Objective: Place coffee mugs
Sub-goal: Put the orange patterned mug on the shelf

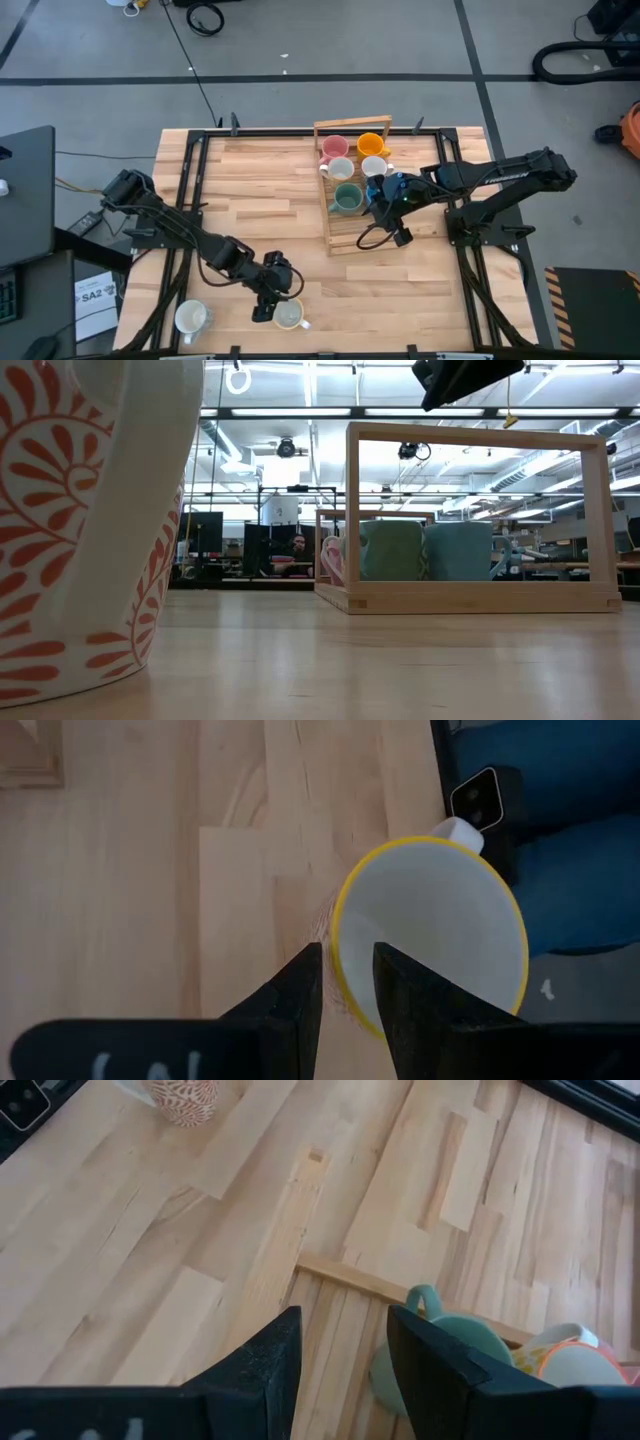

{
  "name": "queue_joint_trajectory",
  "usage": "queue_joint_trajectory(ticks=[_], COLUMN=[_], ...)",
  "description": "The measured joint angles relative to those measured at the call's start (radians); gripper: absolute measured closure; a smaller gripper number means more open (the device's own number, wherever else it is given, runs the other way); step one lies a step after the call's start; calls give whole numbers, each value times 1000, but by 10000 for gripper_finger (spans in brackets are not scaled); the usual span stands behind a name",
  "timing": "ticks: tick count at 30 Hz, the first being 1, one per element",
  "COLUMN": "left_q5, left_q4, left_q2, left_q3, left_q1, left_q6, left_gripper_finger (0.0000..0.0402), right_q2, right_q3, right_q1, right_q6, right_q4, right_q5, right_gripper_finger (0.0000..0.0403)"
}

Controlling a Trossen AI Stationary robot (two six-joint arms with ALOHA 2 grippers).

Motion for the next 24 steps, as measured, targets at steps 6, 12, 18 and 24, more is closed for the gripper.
queue_joint_trajectory(ticks=[6,12,18,24], left_q5=[3,18,17,6], left_q4=[-14,6,18,25], left_q2=[18,52,52,52], left_q3=[0,1,0,0], left_q1=[0,0,8,21], left_q6=[0,0,0,0], left_gripper_finger=[303,303,306,348], right_q2=[0,0,0,0], right_q3=[0,0,-1,-1], right_q1=[0,0,0,0], right_q6=[1,1,2,2], right_q4=[3,12,24,33], right_q5=[0,0,0,0], right_gripper_finger=[248,248,248,248])
